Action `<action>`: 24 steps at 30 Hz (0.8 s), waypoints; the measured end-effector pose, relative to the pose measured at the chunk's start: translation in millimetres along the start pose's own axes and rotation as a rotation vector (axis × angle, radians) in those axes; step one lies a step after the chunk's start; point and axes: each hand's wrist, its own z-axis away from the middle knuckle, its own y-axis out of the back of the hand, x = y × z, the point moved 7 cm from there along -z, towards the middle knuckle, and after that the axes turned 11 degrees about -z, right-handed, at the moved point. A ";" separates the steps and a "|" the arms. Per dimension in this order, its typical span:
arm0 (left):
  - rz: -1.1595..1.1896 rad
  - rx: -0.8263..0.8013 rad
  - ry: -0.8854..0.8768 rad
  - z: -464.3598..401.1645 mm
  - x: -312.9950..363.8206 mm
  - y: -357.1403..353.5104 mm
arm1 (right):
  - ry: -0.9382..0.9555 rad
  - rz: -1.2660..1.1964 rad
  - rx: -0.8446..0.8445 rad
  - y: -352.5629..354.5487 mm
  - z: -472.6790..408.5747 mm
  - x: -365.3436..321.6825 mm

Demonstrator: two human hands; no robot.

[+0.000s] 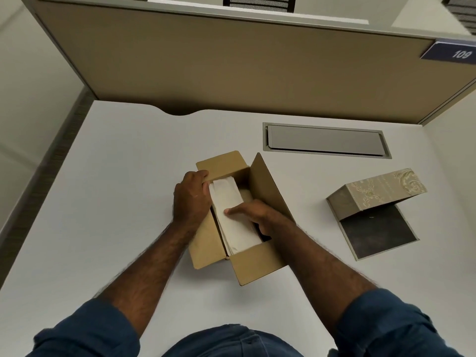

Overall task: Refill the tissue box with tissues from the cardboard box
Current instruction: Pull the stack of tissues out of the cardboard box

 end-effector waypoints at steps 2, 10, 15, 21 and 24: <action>0.000 0.005 -0.001 -0.1 0.2 0.2 | -0.020 0.011 -0.009 0.1 0.0 -2.2; -0.016 -0.013 0.020 -0.9 -2.8 -2.6 | -0.077 0.011 -0.027 -4.5 -1.4 -3.7; -0.021 -0.015 0.013 -0.2 -4.5 -3.7 | -0.085 -0.018 -0.022 -7.0 -2.9 -4.7; -0.036 0.000 0.004 -0.1 -3.3 -3.9 | -0.030 -0.014 -0.015 -11.2 -7.1 -0.4; -0.044 0.000 0.001 -0.3 -3.4 -4.4 | -0.013 0.027 -0.017 -8.5 -8.4 0.4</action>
